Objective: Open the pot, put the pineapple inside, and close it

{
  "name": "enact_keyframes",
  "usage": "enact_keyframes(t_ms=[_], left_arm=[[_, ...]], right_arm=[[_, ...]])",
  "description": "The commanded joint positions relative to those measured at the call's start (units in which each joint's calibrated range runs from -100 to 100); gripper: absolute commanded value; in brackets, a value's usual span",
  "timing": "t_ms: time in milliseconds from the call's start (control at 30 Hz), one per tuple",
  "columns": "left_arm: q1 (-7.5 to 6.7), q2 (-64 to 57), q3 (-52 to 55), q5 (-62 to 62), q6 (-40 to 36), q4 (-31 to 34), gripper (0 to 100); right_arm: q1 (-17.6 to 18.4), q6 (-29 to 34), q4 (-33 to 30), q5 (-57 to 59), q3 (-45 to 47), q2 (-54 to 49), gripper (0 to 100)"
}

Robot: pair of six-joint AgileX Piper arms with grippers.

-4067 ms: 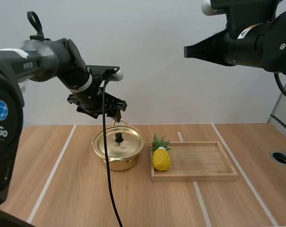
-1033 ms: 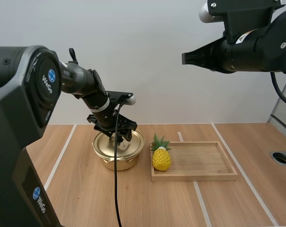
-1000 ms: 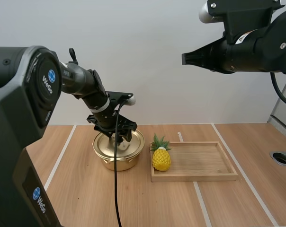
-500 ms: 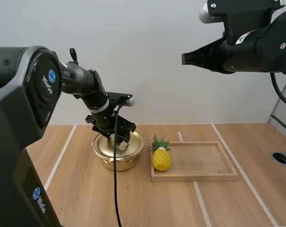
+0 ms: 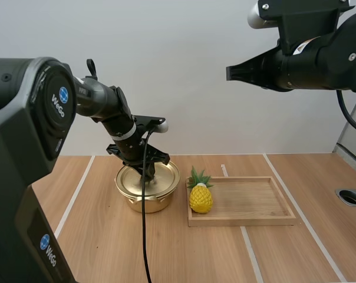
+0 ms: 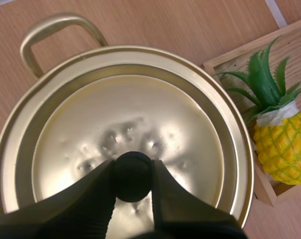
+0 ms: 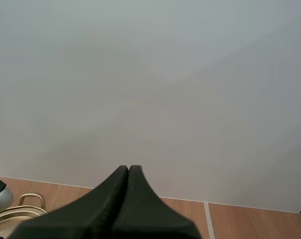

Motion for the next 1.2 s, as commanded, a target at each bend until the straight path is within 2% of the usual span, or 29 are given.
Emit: enact_keyframes(t_ms=[0, 500, 833, 1167], left_arm=[[-0.07, -0.62, 0.16, -0.16, -0.46, -0.12, 0], [-0.07, -14.64, -2.68, -26.86, -0.46, -1.77, 0], [-0.07, -24.55, -11.43, -33.42, -1.65, -2.94, 0], [-0.07, -35.58, -15.41, -38.24, -1.65, -4.62, 0]], right_arm=[[-0.2, -0.3, -0.22, -0.39, -0.51, -0.45, 0], [-0.2, -0.3, 0.14, 1.43, -0.51, -0.45, 0], [-0.2, -0.3, 0.14, 1.58, -0.51, -0.45, 0], [-0.2, -0.3, 0.14, 2.4, -0.51, -0.45, 0]])
